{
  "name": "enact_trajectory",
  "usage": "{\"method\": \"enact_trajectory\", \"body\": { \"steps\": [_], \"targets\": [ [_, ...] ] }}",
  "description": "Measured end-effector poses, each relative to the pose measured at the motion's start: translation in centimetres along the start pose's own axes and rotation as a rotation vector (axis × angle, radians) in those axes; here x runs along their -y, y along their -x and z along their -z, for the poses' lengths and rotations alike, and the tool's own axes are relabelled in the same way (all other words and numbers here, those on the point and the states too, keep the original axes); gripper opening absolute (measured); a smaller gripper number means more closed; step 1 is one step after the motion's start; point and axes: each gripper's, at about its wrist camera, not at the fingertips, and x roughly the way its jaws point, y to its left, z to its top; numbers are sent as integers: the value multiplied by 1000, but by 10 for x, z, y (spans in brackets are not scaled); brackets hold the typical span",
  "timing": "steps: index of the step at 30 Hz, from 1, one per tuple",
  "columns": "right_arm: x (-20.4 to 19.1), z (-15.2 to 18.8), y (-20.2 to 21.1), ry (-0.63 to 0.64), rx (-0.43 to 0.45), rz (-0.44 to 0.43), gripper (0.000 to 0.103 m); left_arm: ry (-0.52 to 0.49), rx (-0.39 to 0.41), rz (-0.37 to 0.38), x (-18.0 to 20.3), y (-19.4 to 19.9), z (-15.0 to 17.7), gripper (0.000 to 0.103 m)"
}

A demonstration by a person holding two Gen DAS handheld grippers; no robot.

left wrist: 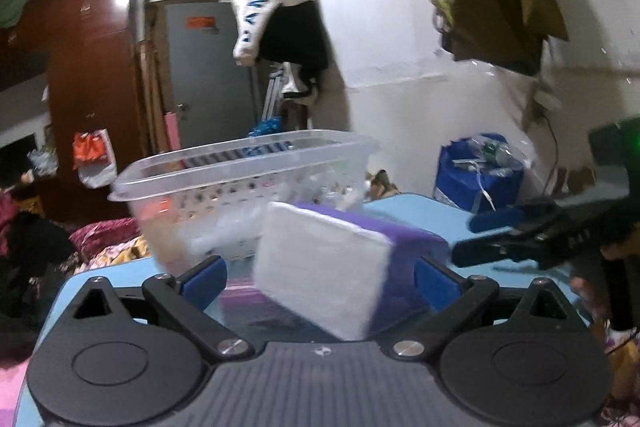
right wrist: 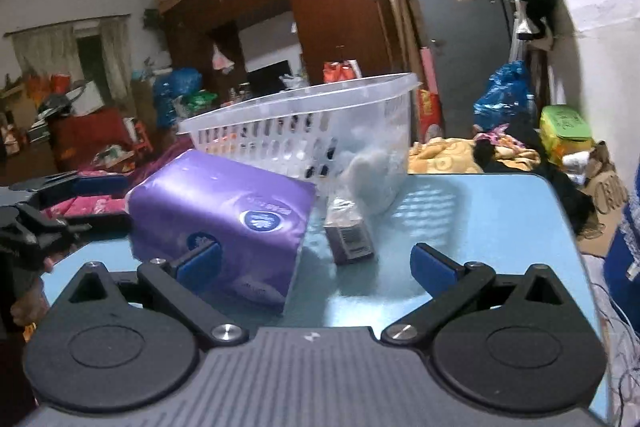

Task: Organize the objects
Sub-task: 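Grasp the purple tissue pack with the left gripper while the right gripper grips it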

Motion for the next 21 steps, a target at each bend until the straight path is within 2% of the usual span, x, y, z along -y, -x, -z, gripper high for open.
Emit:
{"method": "enact_trajectory", "body": {
  "steps": [4, 6, 8, 11, 13, 17, 21],
  "targets": [
    [-1, 0, -6, 28, -20, -23, 95, -13, -5, -7, 4, -2, 2, 100],
    [-3, 5, -6, 34, -48, -52, 87, -11, -8, -2, 0, -4, 3, 98],
    [-5, 8, -9, 36, -64, -86, 85, -13, -15, 16, -2, -7, 4, 95],
    [-8, 10, -11, 40, -75, -125, 79, -25, -38, 59, 1, -14, 7, 80],
    [-10, 11, -13, 43, -88, -161, 70, -33, -51, 81, 3, -18, 9, 73],
    [-16, 12, -11, 48, -80, -135, 65, -72, -49, 52, 10, -18, 12, 70],
    [-24, 14, -7, 57, -59, -118, 60, -59, -42, 60, 7, -16, 12, 67]
  ]
}}
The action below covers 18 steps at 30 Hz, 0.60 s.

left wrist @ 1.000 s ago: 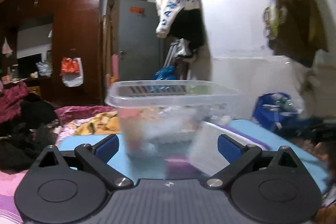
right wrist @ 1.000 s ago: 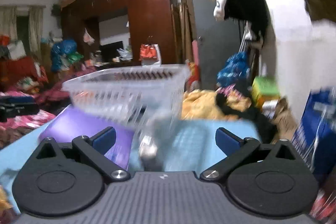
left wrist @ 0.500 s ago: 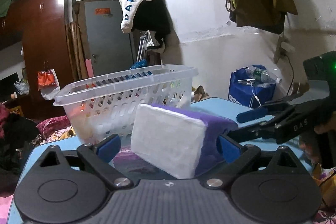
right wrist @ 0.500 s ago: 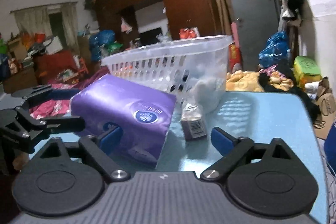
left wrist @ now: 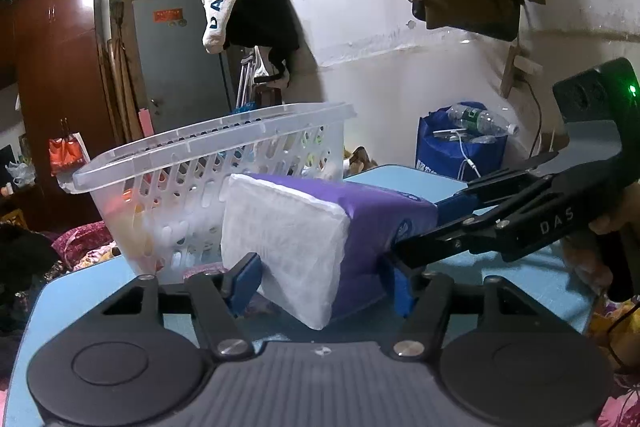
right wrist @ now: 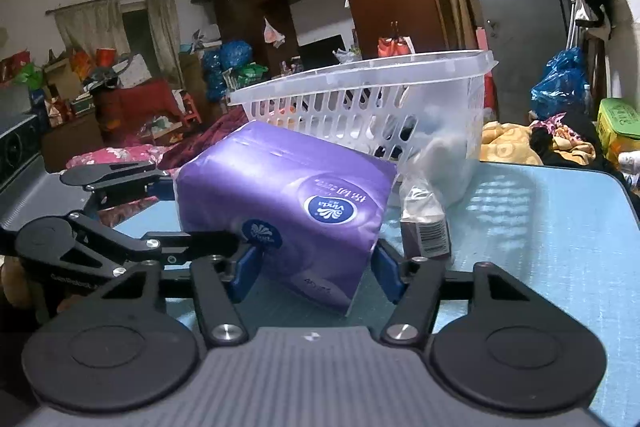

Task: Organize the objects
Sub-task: 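Grasp the purple tissue pack with the left gripper while the right gripper grips it, then lift the tissue pack with both grippers and carry it over the basket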

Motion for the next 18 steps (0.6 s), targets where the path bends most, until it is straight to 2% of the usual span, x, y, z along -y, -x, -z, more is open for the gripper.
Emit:
{"method": "enact_trajectory", "body": {
  "steps": [9, 18],
  "targets": [
    [-34, 1, 17, 102, 86, 110, 52, 16, 101, 31, -2, 21, 11, 60],
    [-64, -7, 19, 208, 160, 189, 51, 5, 230, 18, 0, 43, 18, 59]
  ]
}}
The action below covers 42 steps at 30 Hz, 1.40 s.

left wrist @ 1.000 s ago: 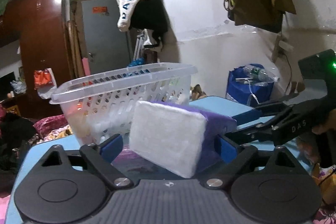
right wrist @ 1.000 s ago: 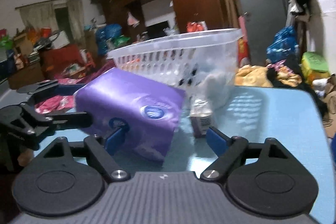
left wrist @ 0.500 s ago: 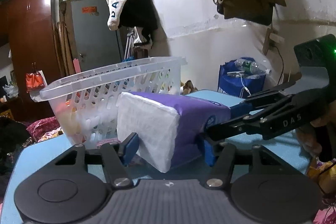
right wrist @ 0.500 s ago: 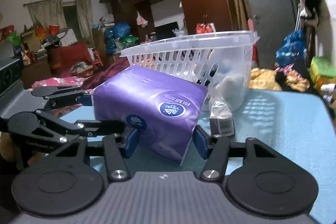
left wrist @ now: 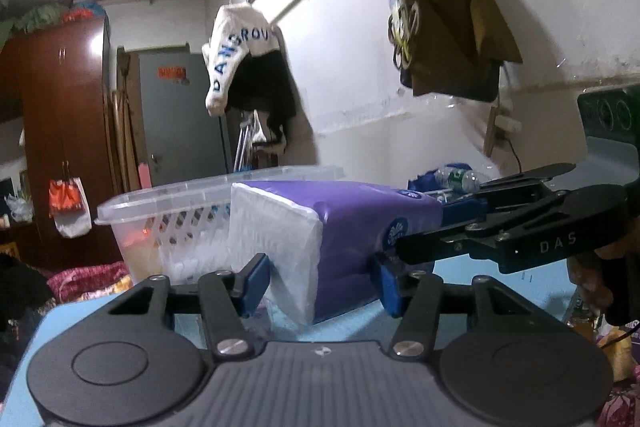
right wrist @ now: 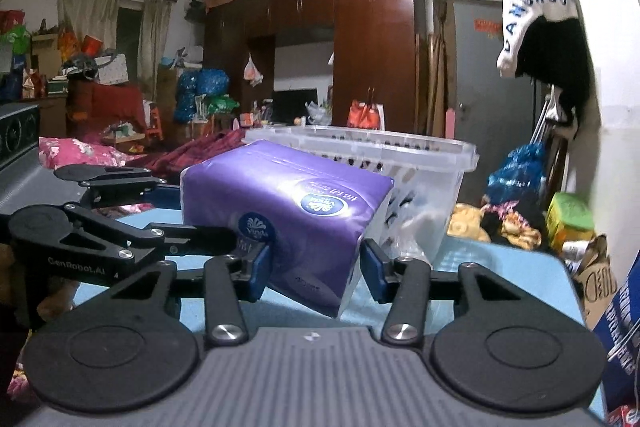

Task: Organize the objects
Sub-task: 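Lift the tissue pack with both grippers and carry it over the basket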

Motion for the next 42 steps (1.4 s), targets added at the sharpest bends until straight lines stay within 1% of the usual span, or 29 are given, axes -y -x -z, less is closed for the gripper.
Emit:
{"method": "enact_trajectory", "body": {
  "steps": [4, 8, 11, 14, 18, 21, 24, 26, 29, 32, 37, 40, 42],
  "targets": [
    [-6, -6, 4, 27, 32, 19, 51, 7, 45, -1, 0, 8, -2, 59],
    [-8, -13, 8, 47, 59, 32, 51, 11, 72, 2, -1, 14, -10, 59],
    [-9, -25, 9, 61, 82, 34, 51, 11, 96, 5, -6, 18, -22, 59],
    [-10, -42, 8, 87, 111, 42, 51, 0, 125, 5, -13, 20, -41, 59],
    [-5, -69, 1, 111, 145, 53, 51, -14, 151, 6, -29, 12, -74, 58],
    [5, -90, -12, 97, 148, 41, 51, -28, 155, -3, -42, 0, -98, 58],
    [16, -110, -32, 89, 135, 29, 51, -35, 149, -18, -56, -15, -112, 58],
    [20, -115, -45, 90, 124, 22, 51, -10, 149, -21, -69, -25, -116, 58],
    [25, -115, -66, 86, 101, 16, 51, 31, 126, -16, -93, -44, -114, 58],
    [26, -107, -85, 80, 59, 15, 51, 50, 83, -17, -108, -62, -105, 58],
    [31, -97, -112, 59, -3, 10, 51, 76, 16, -36, -126, -87, -92, 58],
    [41, -95, -127, 28, -42, -5, 51, 90, -32, -50, -135, -104, -89, 58],
    [44, -96, -133, 22, -56, 0, 51, 92, -62, -56, -139, -115, -88, 58]
  ]
}}
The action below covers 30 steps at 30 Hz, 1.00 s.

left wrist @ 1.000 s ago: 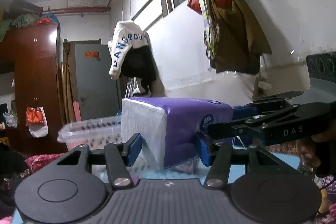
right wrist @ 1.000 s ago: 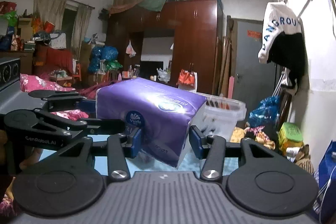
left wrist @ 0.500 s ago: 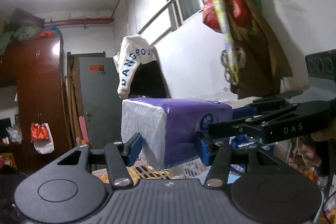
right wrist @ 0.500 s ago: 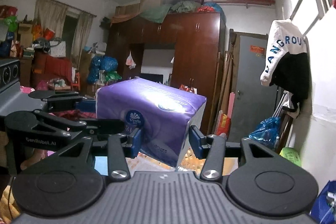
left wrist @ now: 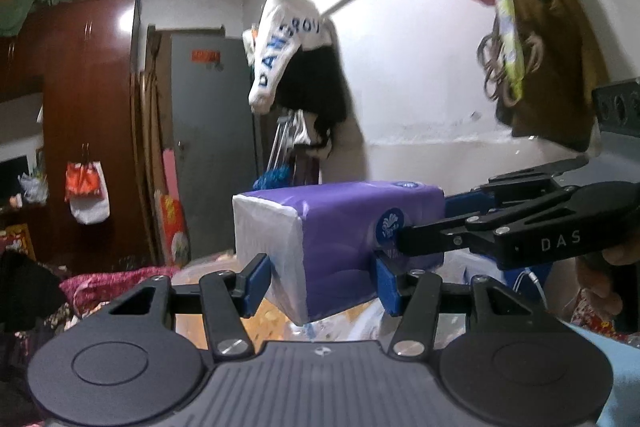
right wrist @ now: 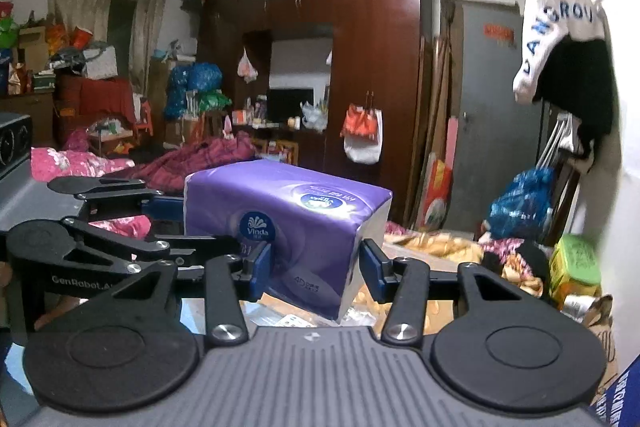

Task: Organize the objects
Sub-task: 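Lift the tissue pack with both grippers and carry it over the basket, then open both grippers to drop the tissue pack into the basket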

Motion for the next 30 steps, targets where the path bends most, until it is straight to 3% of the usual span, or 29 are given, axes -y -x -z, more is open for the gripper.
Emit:
{"method": "enact_trajectory", "body": {
  "steps": [7, 10, 12, 13, 14, 15, 16, 23, 30],
  "targets": [
    [10, 6, -21, -22, -65, 20, 51, 20, -104, -16, -11, -34, 4, 58],
    [20, 9, -31, -67, -80, 5, 56, -9, -146, -113, -12, -46, 7, 58],
    [20, 14, -26, -52, -71, 94, 73, 12, -102, -187, -15, -34, 5, 58],
    [19, 16, -19, -47, -59, 122, 81, 27, -68, -191, -16, -24, 4, 63],
    [18, 19, -10, -43, -42, 139, 97, 40, -47, -187, -16, -11, 3, 77],
    [18, 20, -2, -44, -26, 162, 100, 51, -43, -183, -15, -2, 3, 84],
    [16, 22, 11, -56, -6, 179, 100, 53, -30, -166, -12, 8, 4, 92],
    [5, 32, 69, -80, 24, 196, 103, -29, -8, -131, 33, 57, 20, 102],
    [-6, 38, 92, -71, 38, 175, 103, -44, -122, -130, 54, 62, 43, 103]
  ]
}}
